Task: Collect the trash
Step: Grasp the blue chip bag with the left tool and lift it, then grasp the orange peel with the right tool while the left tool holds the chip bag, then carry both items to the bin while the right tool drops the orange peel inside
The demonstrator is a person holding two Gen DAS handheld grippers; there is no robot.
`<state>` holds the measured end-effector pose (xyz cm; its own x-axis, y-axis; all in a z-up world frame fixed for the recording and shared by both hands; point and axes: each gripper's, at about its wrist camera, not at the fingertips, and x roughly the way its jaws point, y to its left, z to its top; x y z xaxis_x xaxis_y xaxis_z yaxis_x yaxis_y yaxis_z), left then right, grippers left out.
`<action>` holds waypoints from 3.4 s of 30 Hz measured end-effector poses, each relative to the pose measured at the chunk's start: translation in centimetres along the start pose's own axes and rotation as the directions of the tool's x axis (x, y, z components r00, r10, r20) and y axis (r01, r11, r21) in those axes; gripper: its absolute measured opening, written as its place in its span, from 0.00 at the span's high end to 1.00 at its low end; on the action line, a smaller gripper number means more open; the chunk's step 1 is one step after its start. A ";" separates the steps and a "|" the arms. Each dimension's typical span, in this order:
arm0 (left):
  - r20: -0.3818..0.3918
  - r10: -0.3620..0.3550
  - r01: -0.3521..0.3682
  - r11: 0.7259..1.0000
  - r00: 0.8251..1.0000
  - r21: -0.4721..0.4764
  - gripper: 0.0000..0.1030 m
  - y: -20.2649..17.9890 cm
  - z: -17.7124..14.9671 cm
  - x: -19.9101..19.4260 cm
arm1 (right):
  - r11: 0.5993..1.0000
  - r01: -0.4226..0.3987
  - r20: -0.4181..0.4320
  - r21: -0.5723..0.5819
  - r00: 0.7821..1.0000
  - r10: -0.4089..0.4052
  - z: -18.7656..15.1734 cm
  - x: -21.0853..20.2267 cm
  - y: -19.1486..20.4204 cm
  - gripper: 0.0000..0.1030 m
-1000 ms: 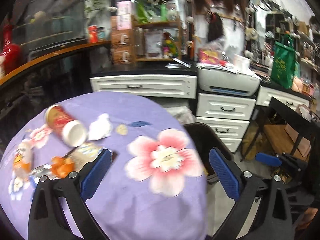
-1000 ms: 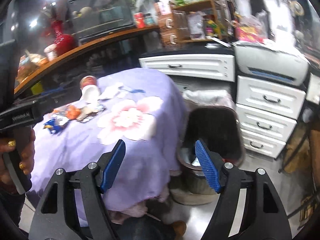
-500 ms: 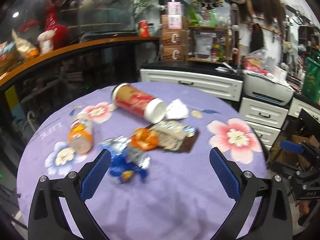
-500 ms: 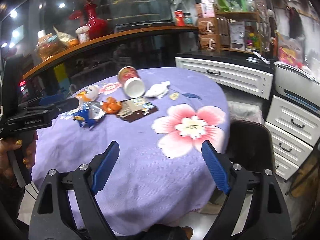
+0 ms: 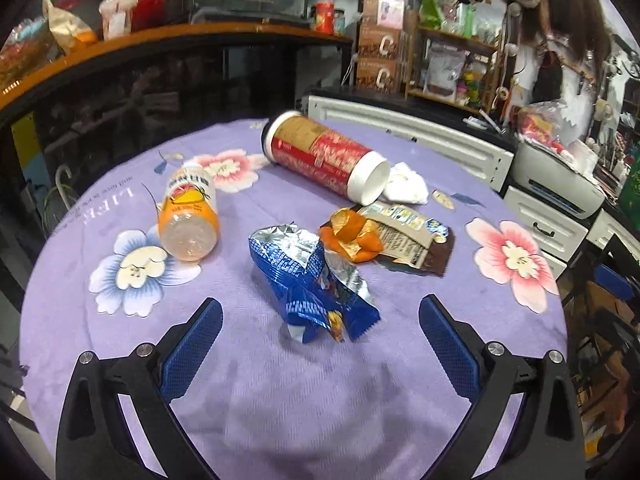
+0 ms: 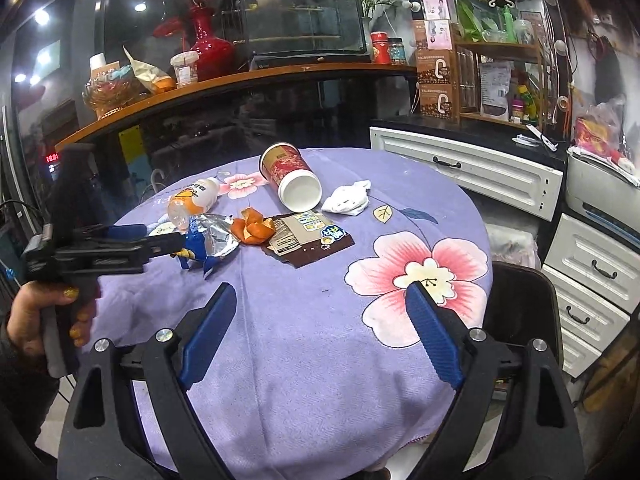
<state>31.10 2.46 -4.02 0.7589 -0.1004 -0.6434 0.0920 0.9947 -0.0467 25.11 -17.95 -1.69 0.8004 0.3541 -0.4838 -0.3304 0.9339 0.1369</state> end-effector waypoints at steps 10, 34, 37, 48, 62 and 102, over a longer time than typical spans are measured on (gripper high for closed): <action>-0.133 0.019 -0.025 0.998 0.991 -0.049 0.41 1.8 0.5 5.4 | 1.000 -0.021 -0.017 -0.010 1.000 0.021 -0.6 0.4 0.3 0.17; 0.044 0.022 -0.015 0.988 0.999 -0.155 0.73 5.5 -1.6 -3.4 | 0.976 -0.164 -0.150 -0.141 0.978 0.143 2.9 7.2 6.5 0.17; 0.068 0.034 -0.022 0.984 0.997 -0.174 0.73 6.1 -1.8 -4.2 | 0.973 -0.188 -0.190 -0.132 0.969 0.161 4.1 9.6 7.8 0.17; 0.115 0.019 0.003 0.983 0.993 -0.183 0.73 6.3 -1.9 -5.4 | 0.980 -0.120 -0.339 -0.156 0.939 0.061 6.1 20.2 10.9 0.19; 0.122 -0.005 0.027 0.984 0.993 -0.178 0.73 6.2 -2.2 -5.4 | 0.970 -0.048 -0.375 -0.238 0.926 -0.047 5.0 23.0 12.1 0.46; 0.141 -0.178 0.168 0.983 0.974 0.077 0.73 -7.9 0.4 -5.4 | 0.996 0.041 -0.098 -0.074 0.994 -0.048 1.8 2.1 -2.9 0.70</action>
<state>26.52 -4.90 0.08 0.8139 -0.2777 -0.5104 0.2676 0.9588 -0.0950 28.63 -19.78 -1.52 0.7626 0.3025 -0.5718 -0.3335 0.9413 0.0531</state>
